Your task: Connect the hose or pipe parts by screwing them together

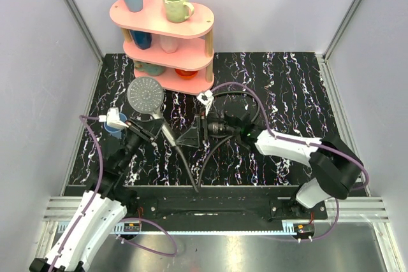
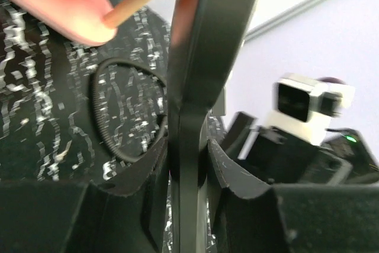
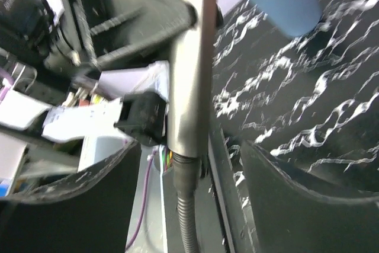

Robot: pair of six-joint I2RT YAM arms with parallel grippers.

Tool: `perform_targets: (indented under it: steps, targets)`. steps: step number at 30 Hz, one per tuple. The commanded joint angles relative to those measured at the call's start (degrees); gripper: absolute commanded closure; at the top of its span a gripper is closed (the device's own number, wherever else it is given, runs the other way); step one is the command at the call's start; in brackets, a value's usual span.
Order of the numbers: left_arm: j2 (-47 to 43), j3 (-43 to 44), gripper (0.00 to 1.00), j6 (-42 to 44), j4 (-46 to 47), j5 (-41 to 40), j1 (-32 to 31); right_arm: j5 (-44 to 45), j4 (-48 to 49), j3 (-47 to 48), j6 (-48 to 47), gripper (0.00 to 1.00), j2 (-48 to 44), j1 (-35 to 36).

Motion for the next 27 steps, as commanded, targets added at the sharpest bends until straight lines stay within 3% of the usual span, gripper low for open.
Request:
perform_targets:
  steps: [1, 2, 5, 7, 11, 21, 25, 26, 27]
  targets:
    - [1.92, 8.47, 1.00, 0.01, -11.32, -10.02, 0.10, 12.63, -5.82, 0.25, -3.46, 0.21, -6.80, 0.42]
    - [3.06, 9.28, 1.00, 0.27, -13.77, -10.65, 0.10, 14.73, -8.46, 0.86, -6.33, 0.20, -7.51, 2.17]
    - [5.43, 12.53, 1.00, 0.53, -17.56, -12.59, 0.10, 34.88, -22.43, 6.21, -14.93, 0.18, -9.10, 7.70]
    - [6.75, 14.81, 1.00, 0.88, -19.15, -13.90, 0.10, 43.28, -30.33, 10.96, -17.34, 0.18, -8.22, 13.51]
    - [10.88, 19.12, 1.00, 1.41, -24.85, -16.28, 0.10, 59.44, -36.61, 15.36, -19.80, 0.19, -5.50, 21.07]
    - [13.62, 22.46, 1.00, 0.18, -29.17, -17.34, 0.10, 79.52, -50.57, 34.15, -25.70, 0.23, 13.64, 30.92]
    - [13.62, 22.64, 1.00, -0.43, -30.58, -17.34, 0.10, 85.15, -52.26, 38.39, -27.71, 0.36, 18.14, 32.59]
    - [13.44, 22.64, 1.00, -0.87, -30.93, -17.34, 0.02, 86.98, -52.26, 39.36, -27.98, 0.47, 18.67, 33.03]
    - [13.44, 22.29, 1.00, -1.22, -31.11, -17.25, 0.10, 87.52, -52.17, 39.80, -28.07, 0.52, 19.46, 33.30]
